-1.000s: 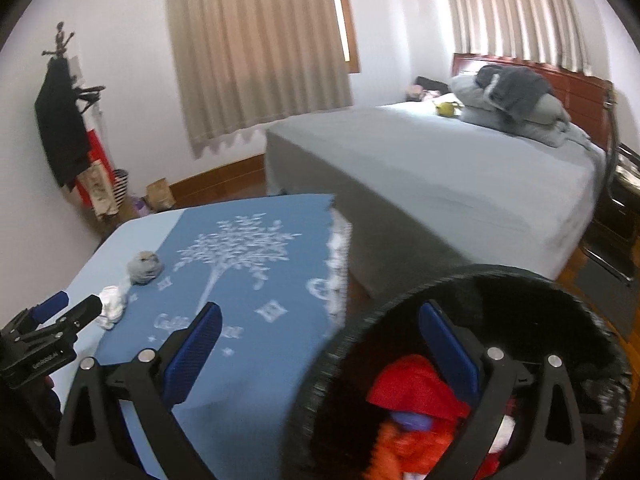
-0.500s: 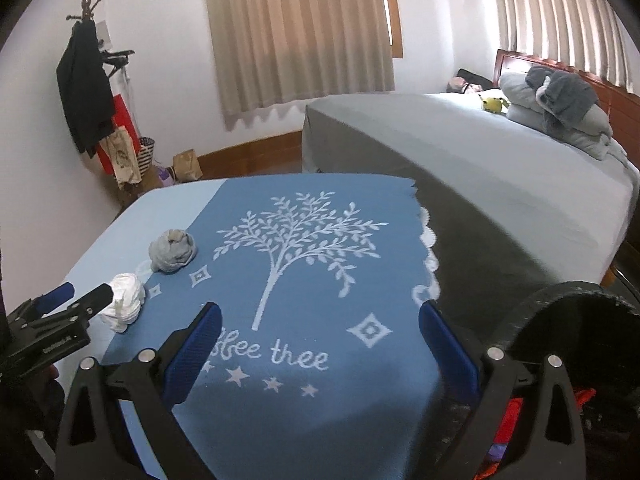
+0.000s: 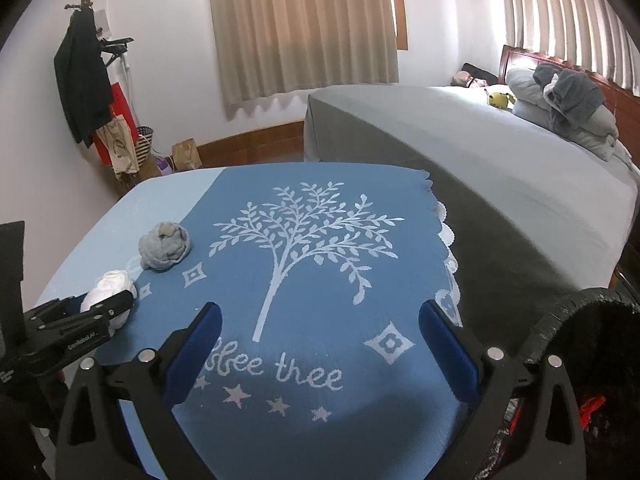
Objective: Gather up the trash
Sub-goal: 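Grasp the white cloth bundle with the left tool, then grasp the grey knotted sock with the right tool while the left tool holds the white bundle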
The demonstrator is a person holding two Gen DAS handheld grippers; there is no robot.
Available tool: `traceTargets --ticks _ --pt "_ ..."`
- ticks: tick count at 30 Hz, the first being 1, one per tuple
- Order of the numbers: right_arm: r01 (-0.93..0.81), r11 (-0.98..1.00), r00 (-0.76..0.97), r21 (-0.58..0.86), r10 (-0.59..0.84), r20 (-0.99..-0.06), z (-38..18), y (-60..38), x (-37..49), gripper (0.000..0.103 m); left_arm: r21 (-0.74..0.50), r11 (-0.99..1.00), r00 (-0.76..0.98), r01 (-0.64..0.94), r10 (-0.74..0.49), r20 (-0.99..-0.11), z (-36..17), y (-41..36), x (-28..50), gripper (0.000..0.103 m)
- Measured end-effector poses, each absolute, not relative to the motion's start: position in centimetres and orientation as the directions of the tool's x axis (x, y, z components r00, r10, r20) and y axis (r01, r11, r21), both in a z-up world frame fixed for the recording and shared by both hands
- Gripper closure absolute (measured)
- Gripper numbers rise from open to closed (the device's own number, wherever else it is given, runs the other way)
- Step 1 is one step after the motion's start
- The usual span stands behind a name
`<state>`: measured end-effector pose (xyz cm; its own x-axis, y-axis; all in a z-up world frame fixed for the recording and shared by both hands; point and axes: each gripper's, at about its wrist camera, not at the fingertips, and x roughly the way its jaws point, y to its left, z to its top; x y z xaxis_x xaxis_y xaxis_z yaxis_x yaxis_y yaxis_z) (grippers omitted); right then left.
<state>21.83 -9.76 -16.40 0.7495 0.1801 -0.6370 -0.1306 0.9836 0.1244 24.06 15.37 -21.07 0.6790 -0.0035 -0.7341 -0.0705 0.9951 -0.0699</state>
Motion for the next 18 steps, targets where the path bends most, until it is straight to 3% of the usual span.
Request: traceTargets --ticks 5,18 --pt "-0.140 0.982 0.749 0.129 0.190 -0.635 -16.3 -9.0 22.4 0.006 -0.067 0.996 0.716 -0.063 -0.002 -0.698 -20.2 15.6 23.5 0.065" --pt "-0.225 0.962 0.750 0.157 0.274 -0.602 -15.2 -2.5 26.3 0.006 -0.036 0.984 0.733 -0.175 0.106 -0.672 -18.8 22.0 25.2 0.066"
